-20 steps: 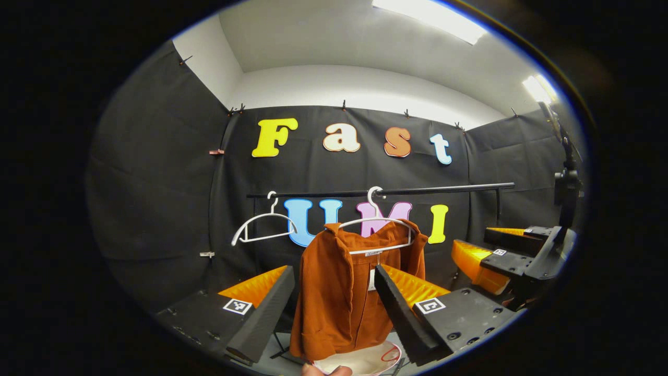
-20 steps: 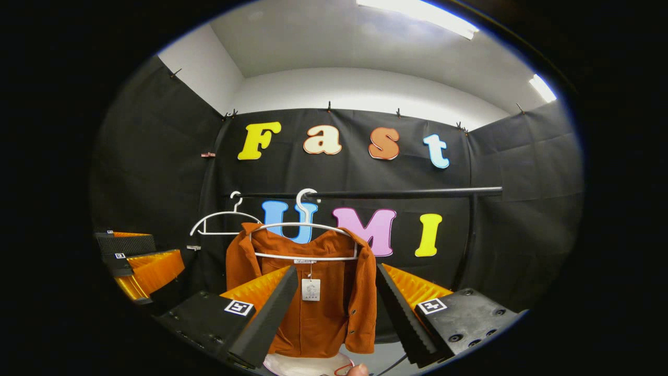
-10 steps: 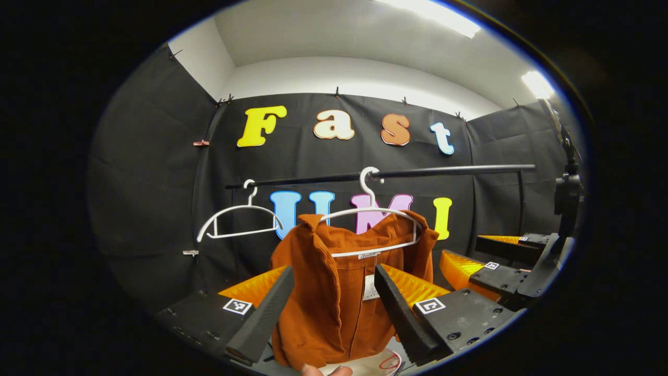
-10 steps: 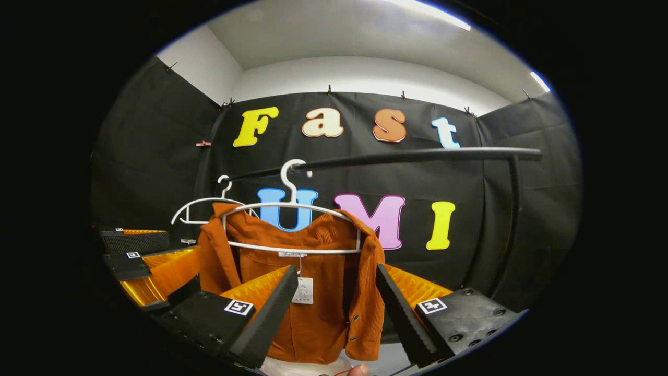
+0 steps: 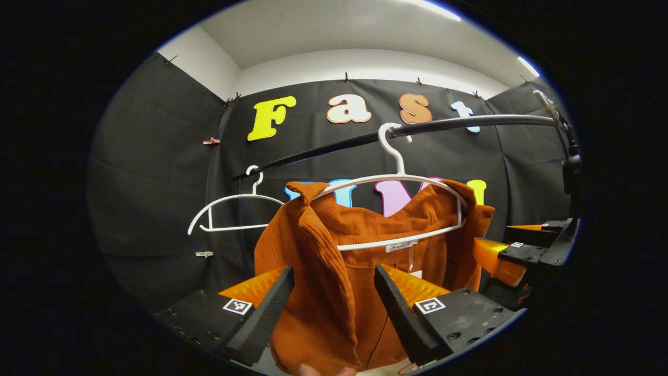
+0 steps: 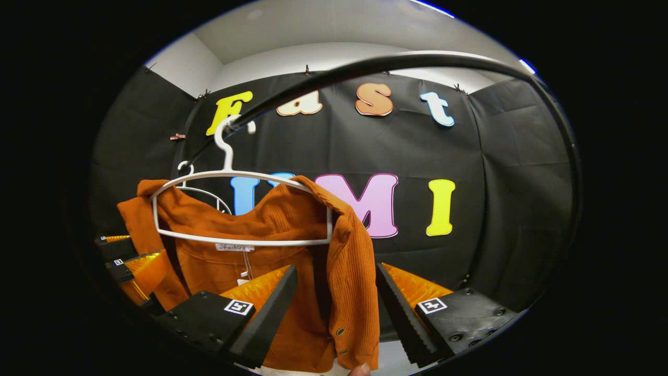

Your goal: Grasp the clothes on the hanger with both hands and then place them into the laundry hamper below.

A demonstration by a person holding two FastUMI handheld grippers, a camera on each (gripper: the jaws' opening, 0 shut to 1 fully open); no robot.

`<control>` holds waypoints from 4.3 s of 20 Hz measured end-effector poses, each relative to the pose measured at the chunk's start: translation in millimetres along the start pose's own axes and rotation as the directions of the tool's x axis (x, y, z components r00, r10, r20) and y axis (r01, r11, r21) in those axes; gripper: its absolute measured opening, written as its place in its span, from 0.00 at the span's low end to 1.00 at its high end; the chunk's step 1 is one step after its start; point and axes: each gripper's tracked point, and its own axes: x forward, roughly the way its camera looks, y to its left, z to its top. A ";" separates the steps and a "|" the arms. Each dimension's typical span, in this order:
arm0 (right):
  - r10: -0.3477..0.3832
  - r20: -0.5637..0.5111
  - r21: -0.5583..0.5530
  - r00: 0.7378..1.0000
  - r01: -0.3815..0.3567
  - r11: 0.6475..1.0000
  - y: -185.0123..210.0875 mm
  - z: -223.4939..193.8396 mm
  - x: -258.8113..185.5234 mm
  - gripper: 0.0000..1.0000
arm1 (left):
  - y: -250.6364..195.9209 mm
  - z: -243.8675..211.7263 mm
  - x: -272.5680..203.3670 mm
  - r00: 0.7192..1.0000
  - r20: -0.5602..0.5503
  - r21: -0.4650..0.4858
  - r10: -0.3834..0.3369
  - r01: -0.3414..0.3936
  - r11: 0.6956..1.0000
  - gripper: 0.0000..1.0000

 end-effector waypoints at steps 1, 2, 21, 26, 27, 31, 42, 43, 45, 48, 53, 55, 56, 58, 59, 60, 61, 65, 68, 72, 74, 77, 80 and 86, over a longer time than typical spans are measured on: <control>0.003 0.001 0.011 1.000 -0.003 1.000 -1.6 -0.8 8.4 0.98 | 4.0 -2.7 4.8 1.000 -0.006 0.001 0.014 -0.014 1.000 0.98; -0.005 0.002 0.017 1.000 0.005 1.000 -4.6 -3.9 17.5 0.98 | 5.6 -5.4 10.1 1.000 -0.013 -0.002 0.021 -0.021 1.000 0.98; 0.333 -0.371 0.463 0.867 -0.139 0.876 10.4 -40.2 46.0 0.05 | 3.9 -14.0 30.9 0.946 -0.273 -0.142 -0.174 0.139 0.980 0.05; 0.293 -0.416 0.498 0.861 -0.055 0.866 -36.5 -20.2 58.2 0.04 | 24.5 14.0 33.6 0.937 -0.297 -0.205 -0.183 0.124 0.971 0.05; 0.271 -0.385 0.496 0.882 -0.049 0.867 -48.8 -8.3 62.4 0.05 | 33.0 24.1 34.6 0.947 -0.281 -0.187 -0.158 0.108 0.976 0.05; 0.167 -0.235 0.474 0.958 -0.037 0.880 -84.3 38.0 80.9 0.05 | 61.9 45.9 52.6 0.969 -0.227 -0.143 -0.092 0.061 0.988 0.05; 0.204 -0.391 0.479 0.898 0.010 0.878 -41.5 -89.1 33.8 0.05 | 84.3 -67.8 35.2 0.917 -0.393 -0.150 -0.069 0.010 0.989 0.05; 0.230 -0.394 0.490 0.890 -0.009 0.872 -29.4 -98.7 25.1 0.05 | 76.1 -78.2 30.2 0.911 -0.401 -0.166 -0.093 0.028 0.986 0.05; 0.283 -0.402 0.494 0.871 -0.054 0.868 -0.5 -112.2 9.7 0.05 | 53.6 -95.9 21.1 0.897 -0.413 -0.231 -0.156 0.062 0.971 0.05; 0.357 -0.404 0.513 0.842 -0.114 0.851 39.5 -118.1 -17.2 0.05 | 23.3 -113.2 -0.9 0.880 -0.420 -0.281 -0.222 0.107 0.954 0.05; 0.432 -0.383 0.524 0.817 -0.193 0.830 84.5 -106.6 -33.5 0.05 | -23.5 -99.8 -9.2 0.863 -0.385 -0.312 -0.327 0.212 0.926 0.05; 0.454 -0.369 0.523 0.811 -0.223 0.823 97.4 -97.6 -38.8 0.05 | -38.9 -88.6 -10.5 0.856 -0.357 -0.331 -0.373 0.258 0.908 0.05; 0.464 -0.367 0.516 0.806 -0.238 0.823 102.9 -94.5 -42.3 0.10 | -44.5 -87.7 -8.9 0.850 -0.353 -0.338 -0.390 0.273 0.901 0.05; 0.484 -0.369 0.508 0.793 -0.264 0.820 112.3 -96.2 -50.2 0.05 | -49.9 -92.1 -7.3 0.843 -0.354 -0.340 -0.404 0.287 0.896 0.05; 0.490 -0.379 0.502 0.785 -0.270 0.821 116.7 -101.8 -53.6 0.05 | -51.8 -97.4 -8.0 0.838 -0.362 -0.343 -0.409 0.289 0.894 0.05; 0.491 -0.395 0.495 0.777 -0.270 0.826 119.2 -110.1 -56.3 0.05 | -53.9 -105.3 -10.9 0.831 -0.373 -0.345 -0.413 0.289 0.893 0.05; 0.491 -0.415 0.491 0.766 -0.266 0.830 117.7 -121.0 -60.7 0.09 | -55.8 -115.1 -12.2 0.822 -0.390 -0.345 -0.414 0.287 0.894 0.05; 0.476 -0.505 0.455 0.720 -0.247 0.856 115.8 -169.1 -68.1 0.04 | -58.8 -158.2 -16.9 0.792 -0.458 -0.329 -0.404 0.271 0.905 0.05; 0.361 -0.621 0.305 0.696 -0.210 0.929 89.3 -219.9 -69.6 0.05 | -40.4 -210.3 -19.8 0.751 -0.577 -0.266 -0.322 0.201 0.943 0.05; 0.225 -0.731 0.180 0.644 -0.136 0.974 55.5 -267.3 -88.6 0.51 | -17.7 -243.7 -32.6 0.733 -0.634 -0.292 -0.247 0.068 0.954 0.28; 0.195 -0.750 0.174 0.632 -0.096 0.980 48.5 -275.5 -95.4 0.82 | -6.2 -250.3 -32.4 0.730 -0.656 -0.237 -0.191 0.041 0.971 0.61; 0.135 -0.766 0.135 0.628 -0.048 0.990 36.5 -282.8 -100.0 0.85 | 9.5 -256.8 -36.8 0.729 -0.671 -0.143 -0.135 0.051 0.988 0.75; 0.116 -0.764 0.108 0.635 -0.051 0.993 37.5 -280.3 -104.3 0.94 | 11.7 -254.4 -40.9 0.732 -0.668 -0.125 -0.135 0.069 0.990 0.82; 0.121 -0.663 -0.006 0.739 -0.166 0.986 48.8 -237.1 -106.3 0.99 | 10.9 -230.1 -51.0 0.749 -0.639 -0.138 -0.175 0.112 0.984 0.96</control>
